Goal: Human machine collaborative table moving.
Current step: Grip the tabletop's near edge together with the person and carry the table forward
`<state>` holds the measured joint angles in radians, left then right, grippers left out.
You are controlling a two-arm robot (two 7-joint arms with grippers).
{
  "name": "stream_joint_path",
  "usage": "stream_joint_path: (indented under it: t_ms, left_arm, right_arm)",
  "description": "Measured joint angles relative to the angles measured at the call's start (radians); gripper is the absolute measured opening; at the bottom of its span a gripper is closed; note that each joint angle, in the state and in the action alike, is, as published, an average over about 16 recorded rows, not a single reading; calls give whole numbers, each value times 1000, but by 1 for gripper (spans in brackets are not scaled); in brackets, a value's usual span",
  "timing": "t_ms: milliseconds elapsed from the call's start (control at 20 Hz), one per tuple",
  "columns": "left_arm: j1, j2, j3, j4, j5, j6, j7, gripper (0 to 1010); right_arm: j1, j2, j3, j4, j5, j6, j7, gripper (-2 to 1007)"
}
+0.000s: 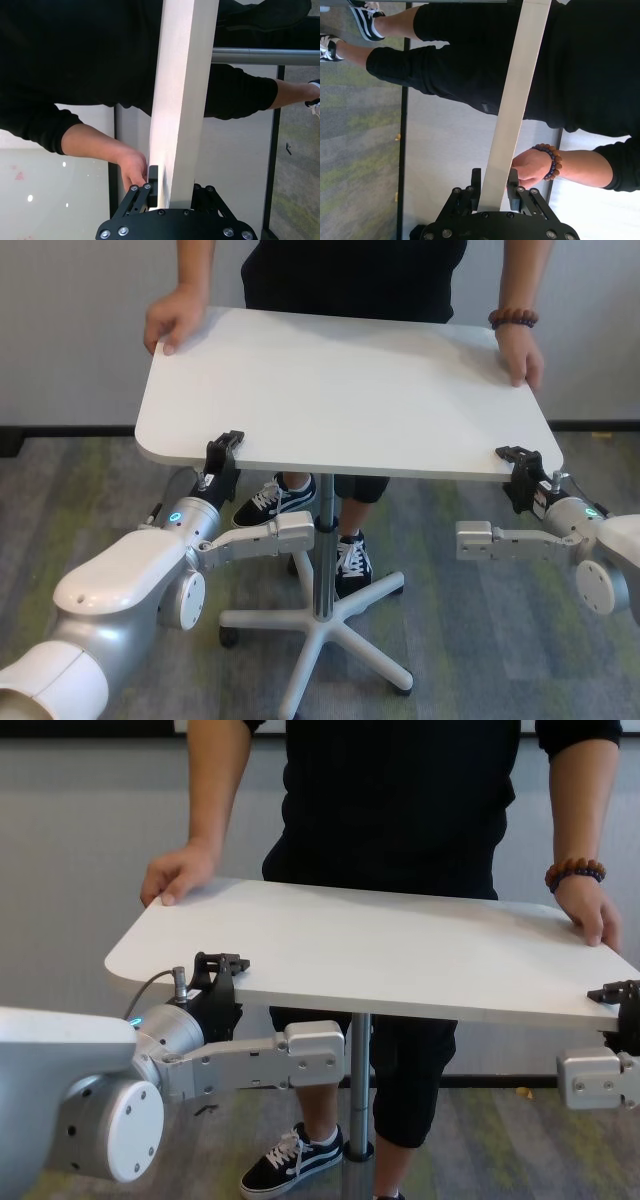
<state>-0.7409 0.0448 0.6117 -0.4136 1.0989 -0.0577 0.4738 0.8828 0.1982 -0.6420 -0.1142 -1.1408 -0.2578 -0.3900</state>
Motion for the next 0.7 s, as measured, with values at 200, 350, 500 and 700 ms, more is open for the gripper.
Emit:
stream_joint_path:
  t_ms: [200, 350, 500, 700]
  left_arm:
    - [0, 0, 0, 0, 0, 0, 0, 311]
    - [0, 0, 0, 0, 0, 0, 0, 333]
    - [0, 0, 0, 0, 0, 0, 0, 372]
    - [0, 0, 0, 0, 0, 0, 0, 456]
  right_arm:
    - [0, 0, 0, 0, 0, 0, 0, 319]
    - [0, 0, 0, 0, 0, 0, 0, 360]
    - [0, 0, 0, -1, -1, 0, 0, 419]
    - [-1, 1, 0, -1, -1, 0, 1, 528]
